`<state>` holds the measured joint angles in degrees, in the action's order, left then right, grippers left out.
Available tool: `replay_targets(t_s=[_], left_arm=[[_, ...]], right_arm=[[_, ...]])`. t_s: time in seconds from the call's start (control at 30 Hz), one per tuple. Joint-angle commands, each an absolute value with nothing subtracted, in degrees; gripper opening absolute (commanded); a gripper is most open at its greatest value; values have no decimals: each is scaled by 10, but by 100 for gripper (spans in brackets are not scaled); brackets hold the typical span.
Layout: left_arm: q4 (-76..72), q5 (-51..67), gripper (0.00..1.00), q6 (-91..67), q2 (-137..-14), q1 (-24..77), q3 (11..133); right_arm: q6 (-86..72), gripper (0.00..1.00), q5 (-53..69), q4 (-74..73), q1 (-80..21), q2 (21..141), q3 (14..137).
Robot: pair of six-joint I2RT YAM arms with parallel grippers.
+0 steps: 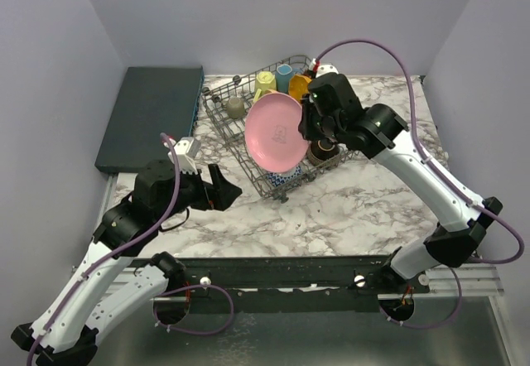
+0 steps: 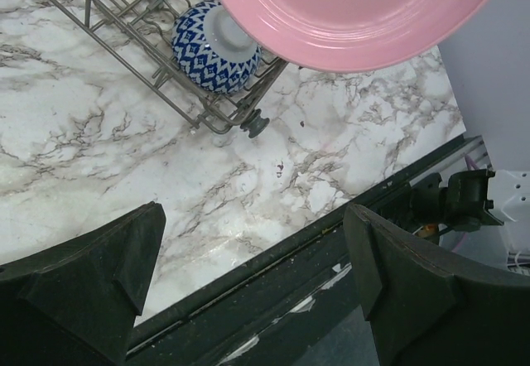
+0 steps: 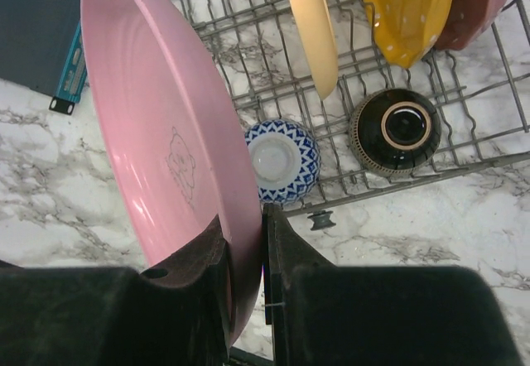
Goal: Load the mixed dishes into the dish rack
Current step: Insert the plate into the dish rack.
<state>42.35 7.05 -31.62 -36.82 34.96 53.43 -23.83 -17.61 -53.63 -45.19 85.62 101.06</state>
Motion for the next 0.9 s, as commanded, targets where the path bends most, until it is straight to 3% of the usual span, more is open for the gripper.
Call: replay_targets(t_s=[0.0,0.47,0.87], left_arm=[[391,39,97,-314,-342,349,506],[352,-31,99,-315,-265,349,435],[352,-44,99,-312,-256,349,430]], right_arm=[[-226,0,-257,-569,-473,898,1074],[-179,0,-339,-595,-493,1051,1244],[-111,0,-386,-552,-495,1120,1272]])
